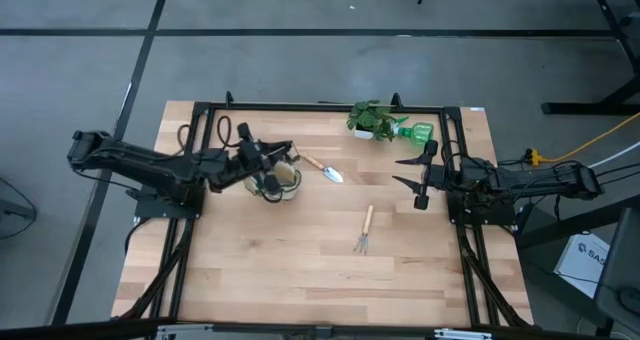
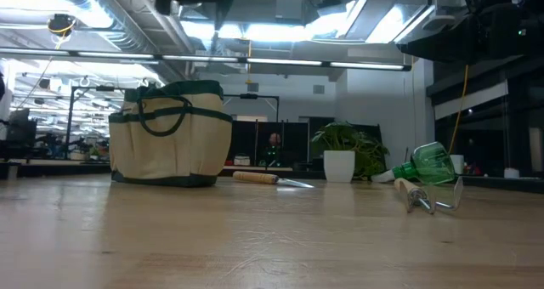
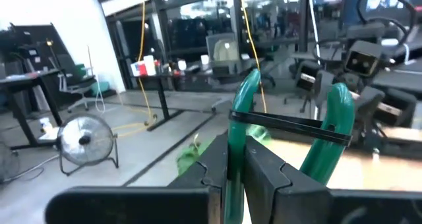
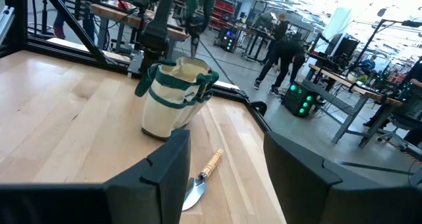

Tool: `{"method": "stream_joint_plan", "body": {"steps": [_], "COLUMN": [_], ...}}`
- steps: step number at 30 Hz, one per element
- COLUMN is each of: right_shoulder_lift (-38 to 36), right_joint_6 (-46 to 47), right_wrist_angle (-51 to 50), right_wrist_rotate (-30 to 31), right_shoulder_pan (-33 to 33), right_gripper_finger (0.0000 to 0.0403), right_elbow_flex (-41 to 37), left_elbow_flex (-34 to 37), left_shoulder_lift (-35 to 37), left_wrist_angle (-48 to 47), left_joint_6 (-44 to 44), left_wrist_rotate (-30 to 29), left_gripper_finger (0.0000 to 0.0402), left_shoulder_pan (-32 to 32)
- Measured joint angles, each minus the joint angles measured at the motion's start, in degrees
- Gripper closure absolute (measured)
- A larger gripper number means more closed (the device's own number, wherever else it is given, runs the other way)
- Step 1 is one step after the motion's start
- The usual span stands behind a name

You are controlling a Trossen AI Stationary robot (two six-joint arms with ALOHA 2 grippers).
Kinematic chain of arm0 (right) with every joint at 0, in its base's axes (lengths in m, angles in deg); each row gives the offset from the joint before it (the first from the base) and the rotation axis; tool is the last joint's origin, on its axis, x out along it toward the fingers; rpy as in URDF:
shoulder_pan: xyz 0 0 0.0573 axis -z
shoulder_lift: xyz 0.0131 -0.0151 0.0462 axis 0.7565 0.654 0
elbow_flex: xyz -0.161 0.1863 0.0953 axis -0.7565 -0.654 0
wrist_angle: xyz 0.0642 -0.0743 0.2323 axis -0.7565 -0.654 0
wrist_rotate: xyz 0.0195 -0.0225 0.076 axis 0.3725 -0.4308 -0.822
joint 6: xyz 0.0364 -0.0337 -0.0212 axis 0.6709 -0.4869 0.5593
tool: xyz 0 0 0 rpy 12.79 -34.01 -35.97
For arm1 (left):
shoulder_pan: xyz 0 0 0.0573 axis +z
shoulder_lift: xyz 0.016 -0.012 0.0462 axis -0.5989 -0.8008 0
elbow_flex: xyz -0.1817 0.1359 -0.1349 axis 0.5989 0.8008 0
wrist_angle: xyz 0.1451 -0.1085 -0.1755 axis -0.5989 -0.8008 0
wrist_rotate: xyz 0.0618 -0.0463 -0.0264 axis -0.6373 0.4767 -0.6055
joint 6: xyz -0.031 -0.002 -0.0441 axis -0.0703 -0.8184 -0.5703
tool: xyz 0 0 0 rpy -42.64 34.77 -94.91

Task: Pick & Place Garden tools in Gardening bag
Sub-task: Put the green shears into the gardening bag

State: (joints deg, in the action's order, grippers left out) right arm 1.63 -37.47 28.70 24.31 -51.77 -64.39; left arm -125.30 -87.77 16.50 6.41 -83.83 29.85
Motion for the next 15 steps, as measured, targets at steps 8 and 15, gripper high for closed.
{"method": "stream_joint_plan", "body": {"steps": [8,15], "right_shoulder_lift": [0.0,0.0], "right_joint_6": [0.0,-0.02], "right_wrist_angle": [0.0,0.0], "right_wrist_rotate": [0.0,0.0], "right_shoulder_pan": [0.01,0.0], "right_gripper_finger": [0.0208,0.0208], "right_elbow_flex": [0.01,0.02], "left_elbow_flex": [0.0,0.0], "left_shoulder_lift": [8.28,11.03], "left_wrist_angle": [-12.23,-17.18], "left_joint_6": [-0.84,0.3], "left_wrist_rotate": [1.05,0.23], "left_gripper_finger": [0.0378,0.0378], "left_shoulder_pan": [-0.92,0.08]}}
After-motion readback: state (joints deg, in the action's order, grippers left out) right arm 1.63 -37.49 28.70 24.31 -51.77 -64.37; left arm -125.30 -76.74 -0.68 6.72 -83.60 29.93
